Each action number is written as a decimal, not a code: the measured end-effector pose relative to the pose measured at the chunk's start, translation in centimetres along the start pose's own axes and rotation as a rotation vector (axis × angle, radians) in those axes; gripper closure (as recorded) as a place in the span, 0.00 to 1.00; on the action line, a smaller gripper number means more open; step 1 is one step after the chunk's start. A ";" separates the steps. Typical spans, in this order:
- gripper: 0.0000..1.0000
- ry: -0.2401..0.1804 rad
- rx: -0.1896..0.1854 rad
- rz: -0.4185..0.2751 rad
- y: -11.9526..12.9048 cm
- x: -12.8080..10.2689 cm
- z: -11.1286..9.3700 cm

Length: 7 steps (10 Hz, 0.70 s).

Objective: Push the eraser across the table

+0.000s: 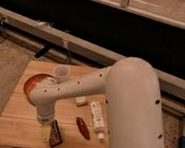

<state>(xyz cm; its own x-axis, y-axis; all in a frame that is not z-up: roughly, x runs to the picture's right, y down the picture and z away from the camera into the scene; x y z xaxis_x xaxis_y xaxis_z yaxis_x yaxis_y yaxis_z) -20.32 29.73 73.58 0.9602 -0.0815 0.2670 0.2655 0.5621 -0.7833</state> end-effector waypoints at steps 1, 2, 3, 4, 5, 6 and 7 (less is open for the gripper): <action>0.20 0.001 -0.002 -0.003 -0.2 0.0 0.2; 0.20 0.005 -0.010 -0.003 -0.3 0.1 0.5; 0.20 0.011 -0.022 0.000 -0.3 0.5 1.0; 0.20 0.016 -0.034 0.001 -0.2 0.8 1.5; 0.20 0.020 -0.045 0.003 0.0 1.0 2.0; 0.20 0.023 -0.055 0.007 0.3 1.4 2.2; 0.20 0.027 -0.064 0.009 0.8 1.9 2.4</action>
<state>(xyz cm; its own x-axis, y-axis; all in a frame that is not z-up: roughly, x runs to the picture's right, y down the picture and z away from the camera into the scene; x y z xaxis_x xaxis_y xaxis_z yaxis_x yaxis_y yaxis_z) -18.48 32.02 74.79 0.9644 -0.0992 0.2453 0.2609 0.5096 -0.8199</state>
